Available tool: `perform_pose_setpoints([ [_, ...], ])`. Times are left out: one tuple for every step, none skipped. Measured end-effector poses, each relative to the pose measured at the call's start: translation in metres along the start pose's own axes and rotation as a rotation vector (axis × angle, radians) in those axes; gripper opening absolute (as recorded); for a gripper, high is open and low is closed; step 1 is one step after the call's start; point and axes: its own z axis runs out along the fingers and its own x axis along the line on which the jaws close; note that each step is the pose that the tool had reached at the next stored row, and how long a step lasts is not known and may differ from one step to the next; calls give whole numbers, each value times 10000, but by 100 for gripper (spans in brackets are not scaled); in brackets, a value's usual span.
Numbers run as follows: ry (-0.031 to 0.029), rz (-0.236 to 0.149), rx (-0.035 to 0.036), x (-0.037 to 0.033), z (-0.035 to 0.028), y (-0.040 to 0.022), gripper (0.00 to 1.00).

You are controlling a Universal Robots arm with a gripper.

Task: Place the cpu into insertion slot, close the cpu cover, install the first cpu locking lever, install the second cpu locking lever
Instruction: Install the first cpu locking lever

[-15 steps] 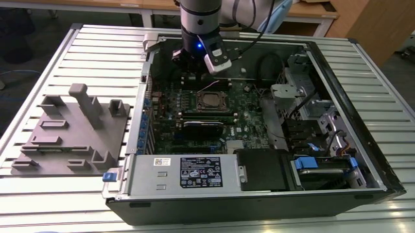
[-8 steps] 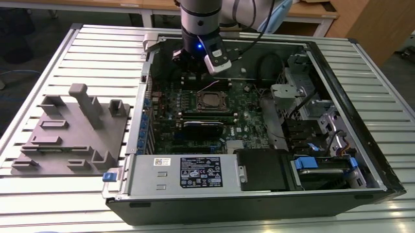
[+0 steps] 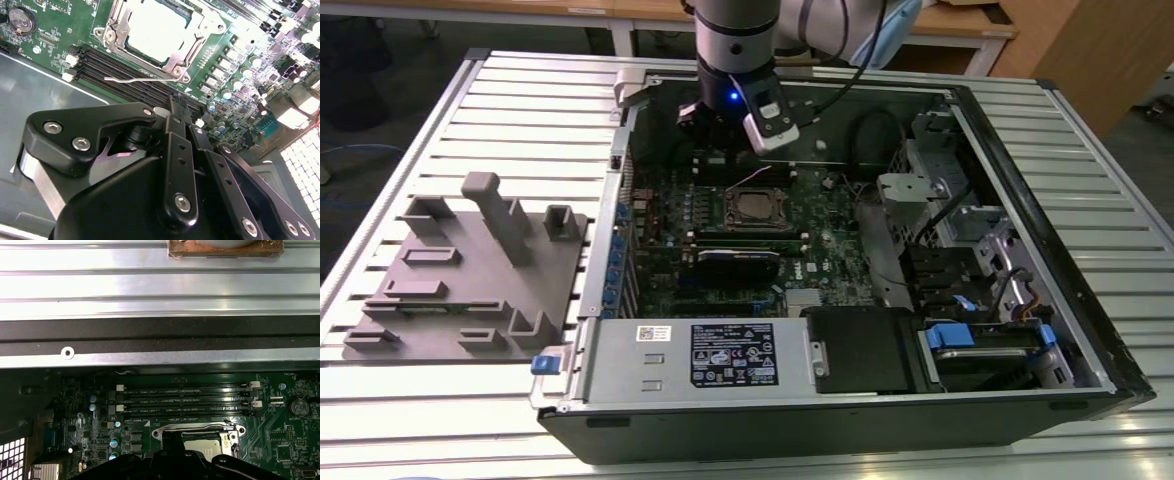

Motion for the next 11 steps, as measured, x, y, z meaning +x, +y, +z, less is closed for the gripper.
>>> perform_pose_setpoints([
  [0,-1,0,0,0,0,10],
  [1,-1,0,0,0,0,10],
  [0,-1,-1,0,1,1,10],
  [1,-1,0,-1,1,1,10],
  [1,-2,0,-1,3,1,10],
  [0,0,0,-2,7,1,10],
  [0,0,-1,-3,11,0,10],
  [1,0,0,-4,15,-1,10],
  [0,-1,-1,-5,19,-2,10],
  [0,-1,-1,-6,23,-3,10],
  [1,-1,0,-8,27,-3,10],
])
